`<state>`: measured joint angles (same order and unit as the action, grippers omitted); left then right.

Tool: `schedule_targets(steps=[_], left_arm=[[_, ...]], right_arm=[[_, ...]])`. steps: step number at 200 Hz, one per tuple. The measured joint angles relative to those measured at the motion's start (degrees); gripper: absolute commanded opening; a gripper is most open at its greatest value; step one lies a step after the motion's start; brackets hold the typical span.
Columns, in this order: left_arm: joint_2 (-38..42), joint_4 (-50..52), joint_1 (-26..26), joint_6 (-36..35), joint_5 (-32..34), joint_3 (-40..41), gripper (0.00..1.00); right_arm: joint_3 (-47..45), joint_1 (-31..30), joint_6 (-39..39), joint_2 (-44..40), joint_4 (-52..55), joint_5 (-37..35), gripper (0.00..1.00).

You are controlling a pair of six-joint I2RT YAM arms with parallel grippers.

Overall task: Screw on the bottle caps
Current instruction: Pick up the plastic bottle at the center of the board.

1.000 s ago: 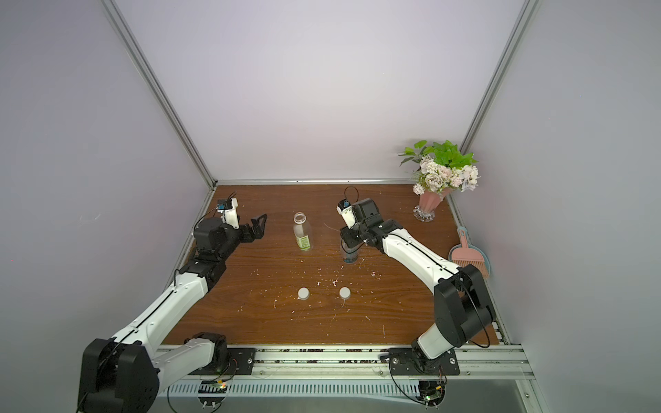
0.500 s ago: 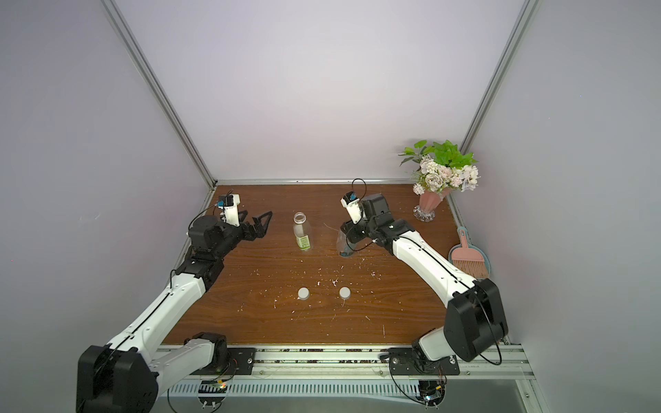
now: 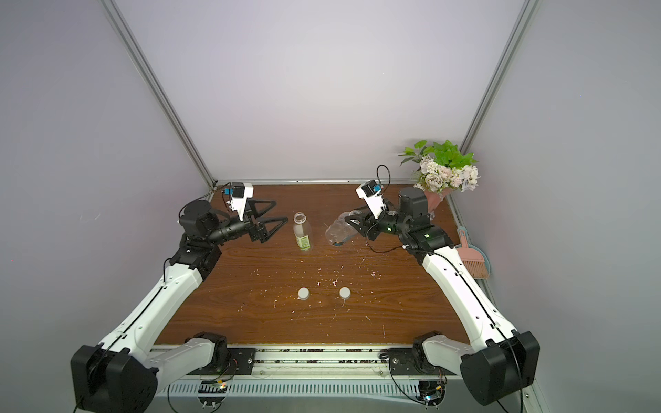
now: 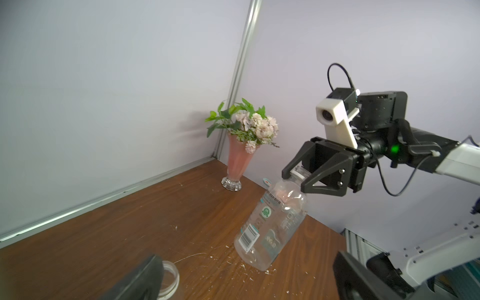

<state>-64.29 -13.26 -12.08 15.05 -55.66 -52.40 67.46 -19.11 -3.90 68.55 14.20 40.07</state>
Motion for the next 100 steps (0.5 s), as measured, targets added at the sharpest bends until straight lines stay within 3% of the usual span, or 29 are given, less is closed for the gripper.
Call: schedule_targets(steps=[44,100], left_arm=[[-4.72,9.77,-9.99,-9.66,-4.7,-6.05,0.99],[-10.47,18.84,-20.44,-17.88,-4.31,-11.63,0.99]], right_arm=[[1.31,0.0,-2.67,-0.17,0.31,8.76,0.0],[6.03,0.0,-8.2,1.79,5.11,18.95,0.0]])
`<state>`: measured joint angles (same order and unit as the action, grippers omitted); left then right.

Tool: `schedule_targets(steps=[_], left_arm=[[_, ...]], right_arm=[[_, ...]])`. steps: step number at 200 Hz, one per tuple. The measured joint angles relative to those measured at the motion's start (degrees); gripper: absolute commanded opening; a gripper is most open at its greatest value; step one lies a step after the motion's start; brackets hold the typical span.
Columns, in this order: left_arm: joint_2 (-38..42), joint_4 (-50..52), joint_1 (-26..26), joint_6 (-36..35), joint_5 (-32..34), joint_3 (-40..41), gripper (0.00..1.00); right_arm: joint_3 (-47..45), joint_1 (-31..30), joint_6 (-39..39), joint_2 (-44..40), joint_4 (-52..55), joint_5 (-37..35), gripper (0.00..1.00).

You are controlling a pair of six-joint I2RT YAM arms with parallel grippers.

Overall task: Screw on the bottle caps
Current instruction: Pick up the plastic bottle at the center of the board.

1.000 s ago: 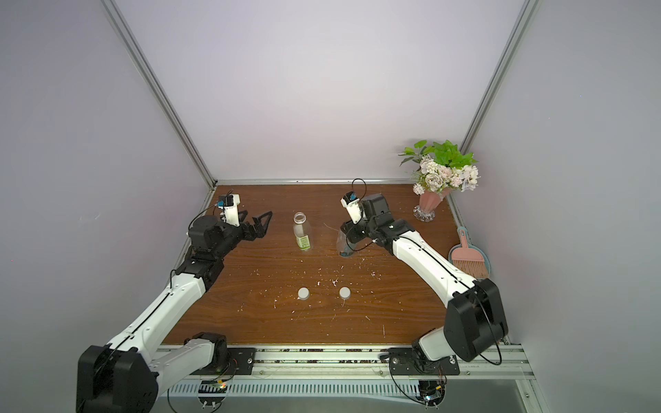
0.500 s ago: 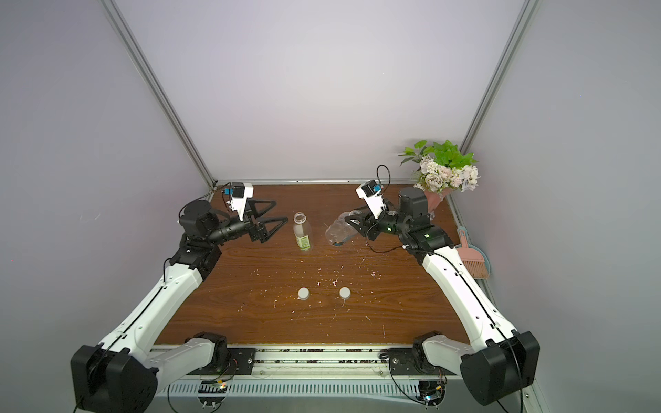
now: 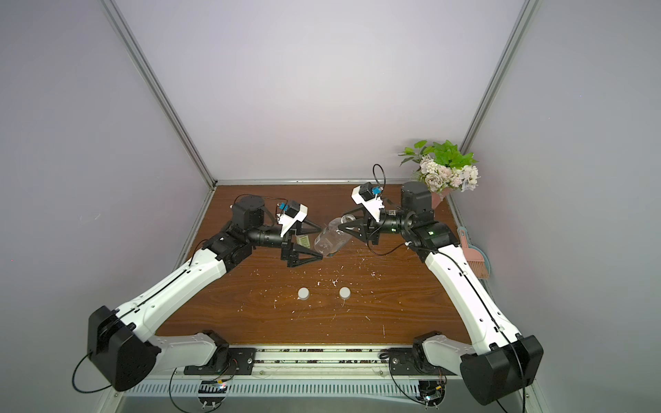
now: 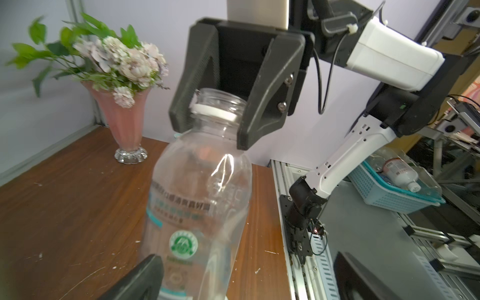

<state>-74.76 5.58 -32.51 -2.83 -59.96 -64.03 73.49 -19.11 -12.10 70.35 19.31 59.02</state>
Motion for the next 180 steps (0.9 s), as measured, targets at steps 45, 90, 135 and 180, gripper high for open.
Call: schedule_targets(steps=[45,90,135,180], left_arm=[[-3.26,6.75,-1.84,-5.7,2.69,-3.3,0.99],[-1.53,6.86,-2.12,-6.54,4.37,-1.49,0.99],[2.36,1.9,-2.23,-3.52,5.05,2.34,0.99],[1.11,0.09,-2.27,-1.73,3.37,2.47,0.99]], right_arm=[[2.45,0.17,-4.68,4.0,5.35,6.62,0.0],[2.29,0.17,-6.25,4.02,5.62,11.65,0.0],[-1.73,0.22,-2.14,3.54,-0.9,15.54,0.0],[-2.14,0.22,1.4,3.52,-5.51,17.53,0.0]])
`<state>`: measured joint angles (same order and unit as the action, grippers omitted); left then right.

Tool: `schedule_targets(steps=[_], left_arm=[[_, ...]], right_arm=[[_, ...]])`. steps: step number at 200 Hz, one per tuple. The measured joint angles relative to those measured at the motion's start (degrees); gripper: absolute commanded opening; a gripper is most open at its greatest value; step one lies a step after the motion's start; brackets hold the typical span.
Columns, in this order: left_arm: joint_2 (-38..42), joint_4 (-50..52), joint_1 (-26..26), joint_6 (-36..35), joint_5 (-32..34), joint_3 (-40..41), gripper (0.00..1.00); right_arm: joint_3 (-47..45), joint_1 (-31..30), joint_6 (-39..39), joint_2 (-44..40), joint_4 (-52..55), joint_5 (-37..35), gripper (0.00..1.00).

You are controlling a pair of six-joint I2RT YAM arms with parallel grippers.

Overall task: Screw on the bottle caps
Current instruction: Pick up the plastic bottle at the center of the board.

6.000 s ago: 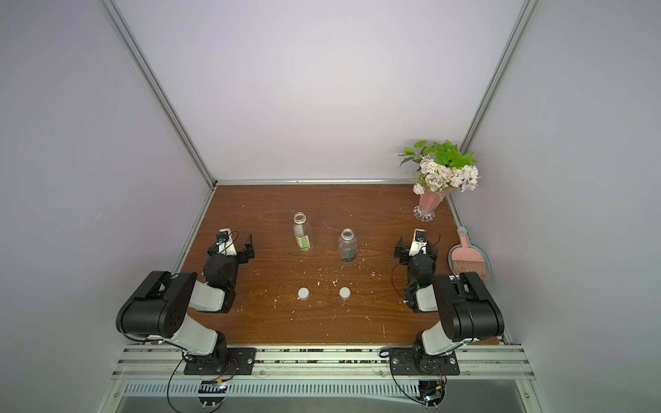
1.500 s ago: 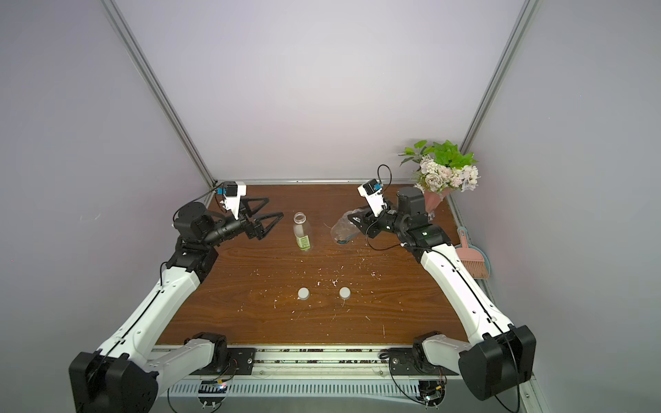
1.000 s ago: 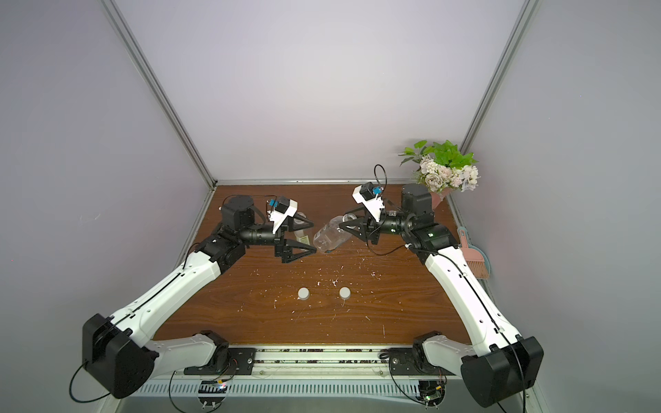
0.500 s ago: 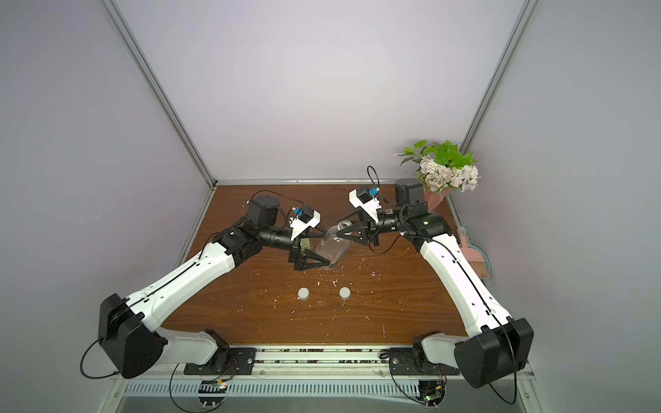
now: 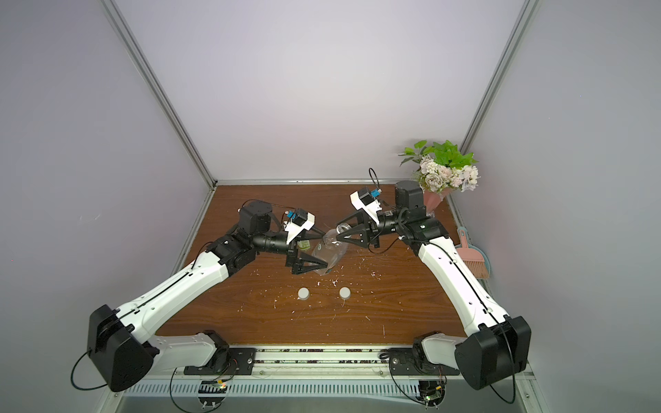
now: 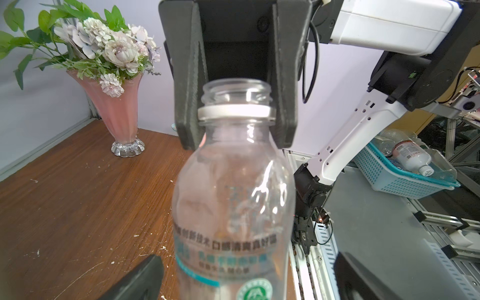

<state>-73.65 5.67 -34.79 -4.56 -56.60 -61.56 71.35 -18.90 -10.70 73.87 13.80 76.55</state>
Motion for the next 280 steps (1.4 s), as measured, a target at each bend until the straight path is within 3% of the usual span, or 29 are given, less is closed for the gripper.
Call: schedule_targets(steps=[103,244,280], left_arm=[[-1.81,-7.63,-0.02,6.73,-5.55,1.11,0.99],[-4.83,-9.25,-0.46,9.75,-7.23,1.77,1.0],[-4.83,-9.22,-0.46,10.25,-7.3,2.32,0.81]], right_arm=[[-0.87,-0.13,0.35,-0.26,-3.65,4.79,0.0],[-0.85,-2.03,0.31,0.83,-5.05,4.7,0.0],[-0.85,-2.03,0.55,0.83,-5.88,4.68,0.0]])
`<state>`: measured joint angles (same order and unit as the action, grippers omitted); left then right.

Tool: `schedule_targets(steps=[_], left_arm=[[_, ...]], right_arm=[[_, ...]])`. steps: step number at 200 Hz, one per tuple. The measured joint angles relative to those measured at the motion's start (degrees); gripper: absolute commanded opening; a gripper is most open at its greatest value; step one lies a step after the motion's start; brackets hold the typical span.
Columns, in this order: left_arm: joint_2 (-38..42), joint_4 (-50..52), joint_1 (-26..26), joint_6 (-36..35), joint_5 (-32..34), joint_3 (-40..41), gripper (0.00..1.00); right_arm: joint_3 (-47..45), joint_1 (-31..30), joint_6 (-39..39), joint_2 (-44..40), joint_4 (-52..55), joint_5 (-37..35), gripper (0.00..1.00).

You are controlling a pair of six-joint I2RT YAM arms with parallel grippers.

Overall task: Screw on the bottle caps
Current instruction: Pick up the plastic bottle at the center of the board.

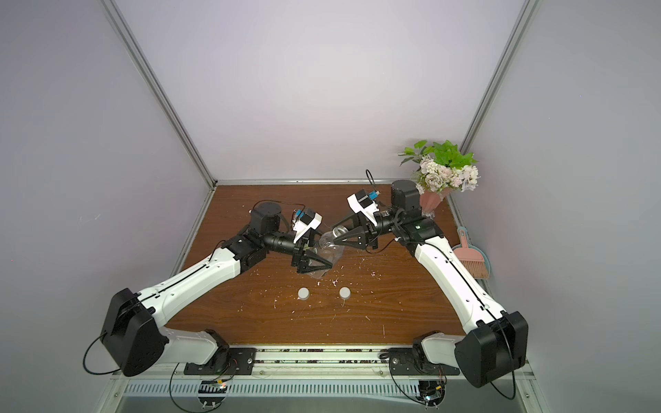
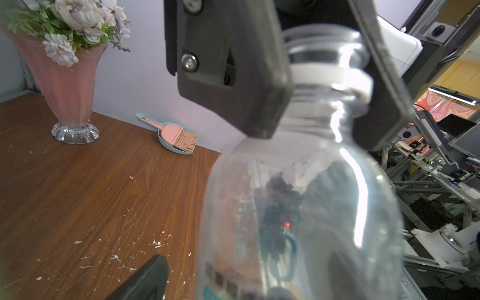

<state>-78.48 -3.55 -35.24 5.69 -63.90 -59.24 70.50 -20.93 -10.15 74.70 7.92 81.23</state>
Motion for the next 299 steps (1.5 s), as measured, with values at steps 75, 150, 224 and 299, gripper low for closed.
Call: schedule_targets(steps=[75,150,224,299], left_arm=[[0.0,0.72,-0.04,-0.33,-0.35,0.0,0.72],[0.0,-1.42,-0.07,0.0,-1.64,0.17,0.54],[0.0,-1.55,-0.07,0.24,-1.66,0.26,0.5],[0.9,-1.79,-0.04,0.76,-1.27,0.28,0.45]], right_arm=[[0.0,0.02,0.5,0.04,-1.31,-0.37,0.0],[0.0,0.39,1.64,0.04,-1.09,-0.63,0.0],[0.0,0.42,2.19,0.04,-1.36,-1.22,0.29],[0.0,0.48,7.23,0.02,-5.4,-1.92,0.51]])
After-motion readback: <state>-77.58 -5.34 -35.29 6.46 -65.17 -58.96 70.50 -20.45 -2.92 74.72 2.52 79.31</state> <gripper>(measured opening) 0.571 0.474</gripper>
